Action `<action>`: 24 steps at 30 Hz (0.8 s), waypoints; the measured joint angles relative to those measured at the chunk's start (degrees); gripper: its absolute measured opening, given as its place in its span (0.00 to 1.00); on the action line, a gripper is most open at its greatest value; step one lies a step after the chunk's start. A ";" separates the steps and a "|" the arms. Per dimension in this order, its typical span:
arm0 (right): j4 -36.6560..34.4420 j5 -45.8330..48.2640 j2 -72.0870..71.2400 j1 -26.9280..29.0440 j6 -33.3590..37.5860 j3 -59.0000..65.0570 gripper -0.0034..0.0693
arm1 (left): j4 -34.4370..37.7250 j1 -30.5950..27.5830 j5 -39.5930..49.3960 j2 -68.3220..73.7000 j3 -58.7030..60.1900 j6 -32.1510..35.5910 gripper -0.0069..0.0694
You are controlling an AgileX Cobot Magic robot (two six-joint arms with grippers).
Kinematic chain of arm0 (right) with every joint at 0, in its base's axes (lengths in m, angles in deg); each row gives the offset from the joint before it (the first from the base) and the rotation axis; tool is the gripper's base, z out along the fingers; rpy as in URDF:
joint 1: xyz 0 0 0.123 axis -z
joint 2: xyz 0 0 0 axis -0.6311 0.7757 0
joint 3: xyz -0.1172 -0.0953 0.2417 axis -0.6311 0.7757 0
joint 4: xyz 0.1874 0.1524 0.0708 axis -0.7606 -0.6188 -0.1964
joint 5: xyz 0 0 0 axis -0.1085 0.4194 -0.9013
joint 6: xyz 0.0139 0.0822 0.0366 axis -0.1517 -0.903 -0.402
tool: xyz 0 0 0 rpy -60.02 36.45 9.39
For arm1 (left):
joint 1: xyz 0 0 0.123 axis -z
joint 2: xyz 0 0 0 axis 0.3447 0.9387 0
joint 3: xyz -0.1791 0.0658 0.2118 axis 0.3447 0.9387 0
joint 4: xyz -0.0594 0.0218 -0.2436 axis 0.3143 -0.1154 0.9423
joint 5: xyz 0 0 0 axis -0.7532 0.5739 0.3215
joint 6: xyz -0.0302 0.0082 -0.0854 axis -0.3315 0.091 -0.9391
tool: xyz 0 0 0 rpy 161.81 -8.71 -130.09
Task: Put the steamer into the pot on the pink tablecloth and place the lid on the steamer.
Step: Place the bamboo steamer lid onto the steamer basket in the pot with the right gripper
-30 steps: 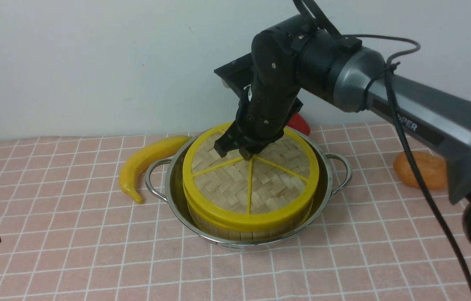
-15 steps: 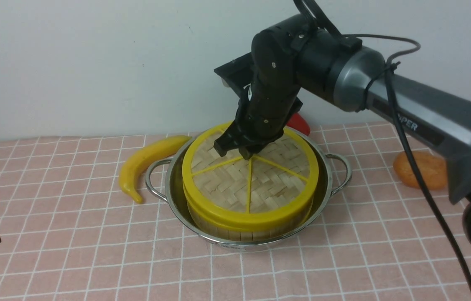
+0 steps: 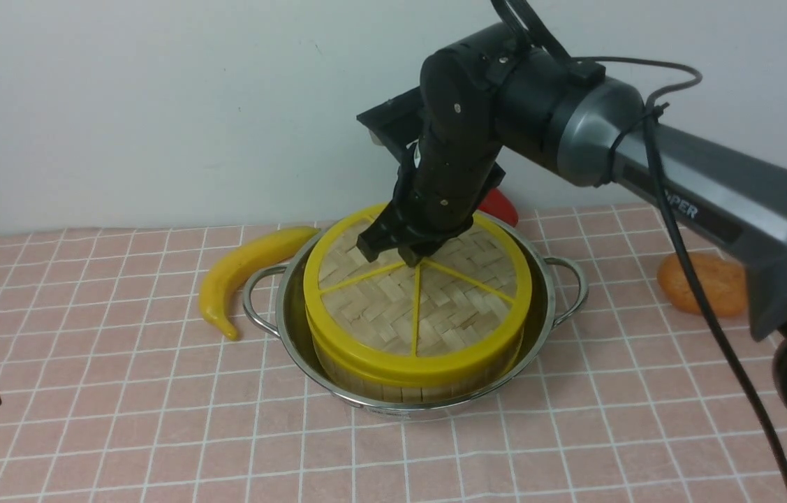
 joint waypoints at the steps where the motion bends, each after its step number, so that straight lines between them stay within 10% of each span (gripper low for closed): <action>1: 0.00 0.00 0.00 0.00 0.17 0.00 0.25 | 0.00 0.00 0.00 0.00 0.00 0.00 0.09; 24: -1.41 -0.04 0.88 0.14 2.48 -0.36 0.25 | -0.12 0.00 0.00 0.00 0.00 0.00 0.09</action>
